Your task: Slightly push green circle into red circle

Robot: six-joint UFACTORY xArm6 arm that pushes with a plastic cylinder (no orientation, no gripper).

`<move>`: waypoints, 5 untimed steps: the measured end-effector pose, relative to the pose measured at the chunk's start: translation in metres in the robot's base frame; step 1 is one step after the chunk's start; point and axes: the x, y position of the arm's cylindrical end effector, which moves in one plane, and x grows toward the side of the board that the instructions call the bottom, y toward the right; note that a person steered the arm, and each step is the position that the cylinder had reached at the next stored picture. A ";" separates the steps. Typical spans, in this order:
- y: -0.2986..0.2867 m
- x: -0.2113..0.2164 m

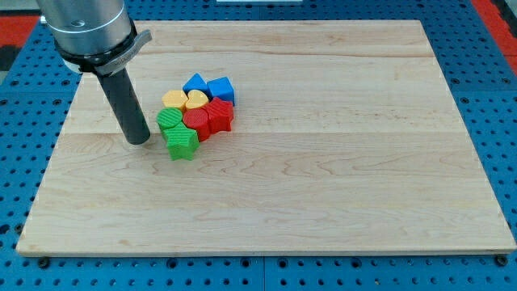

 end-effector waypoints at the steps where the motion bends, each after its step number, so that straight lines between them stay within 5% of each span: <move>1: 0.000 0.000; 5: 0.029 -0.005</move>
